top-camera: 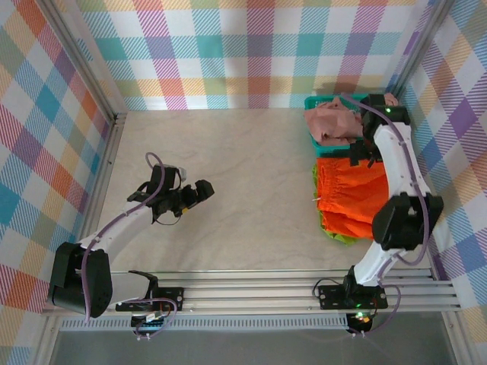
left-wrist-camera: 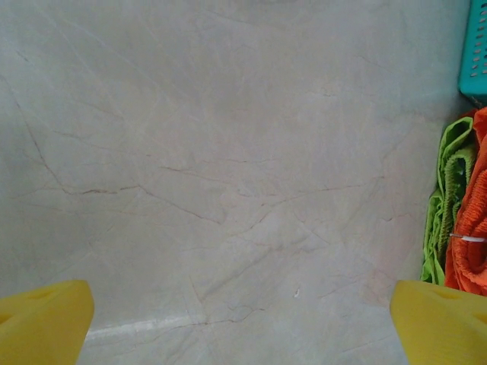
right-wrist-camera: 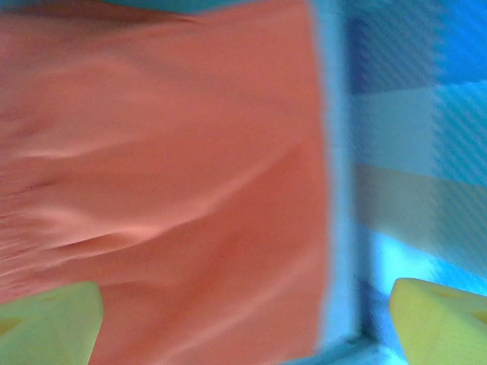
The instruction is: Fold and stack the shorts
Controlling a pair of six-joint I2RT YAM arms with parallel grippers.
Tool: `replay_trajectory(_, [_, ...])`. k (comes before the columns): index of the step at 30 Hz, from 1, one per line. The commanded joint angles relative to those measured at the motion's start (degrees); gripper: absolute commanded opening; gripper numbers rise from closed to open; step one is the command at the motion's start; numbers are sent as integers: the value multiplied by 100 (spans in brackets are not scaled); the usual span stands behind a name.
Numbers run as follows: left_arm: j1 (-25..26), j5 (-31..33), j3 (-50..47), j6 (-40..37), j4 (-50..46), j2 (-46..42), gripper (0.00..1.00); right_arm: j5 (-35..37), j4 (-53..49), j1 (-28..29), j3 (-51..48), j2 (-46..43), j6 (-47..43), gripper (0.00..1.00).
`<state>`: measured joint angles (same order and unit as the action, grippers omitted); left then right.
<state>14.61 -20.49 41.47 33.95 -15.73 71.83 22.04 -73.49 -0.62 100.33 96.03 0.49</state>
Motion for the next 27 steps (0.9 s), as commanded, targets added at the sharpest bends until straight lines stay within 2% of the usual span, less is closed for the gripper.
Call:
replay_trajectory(1, [0, -96, -7, 85, 180, 11, 100, -3319, 659, 37, -631, -808, 733, 99])
replay_trajectory(2, [7, -91, 5, 92, 170, 3, 100, -3961, 1002, 38, -973, -983, 909, 100])
replay_trajectory(4, [7, -77, 18, 85, 137, -26, 100, -4734, 1641, 40, -1612, -1261, 1238, 100])
replay_trajectory(7, [7, -56, 49, 59, 58, -66, 100, -5223, 2285, 36, -2380, -1455, 1537, 99])
replay_trajectory(12, [7, -25, 36, 40, 27, -134, 100, -5205, 2718, 0, -3409, -1459, 1778, 99])
replay_trajectory(19, [7, 10, 9, 24, -152, -198, 100, -5172, 3243, -369, -4645, -1435, 2025, 99])
replay_trajectory(24, [7, 78, 62, -5, -261, -298, 100, -5386, 3201, -381, -4349, -1862, 2175, 99])
replay_trajectory(27, [7, 89, 71, 5, -260, -319, 100, -4913, 3402, -271, -3935, -2324, 2541, 100])
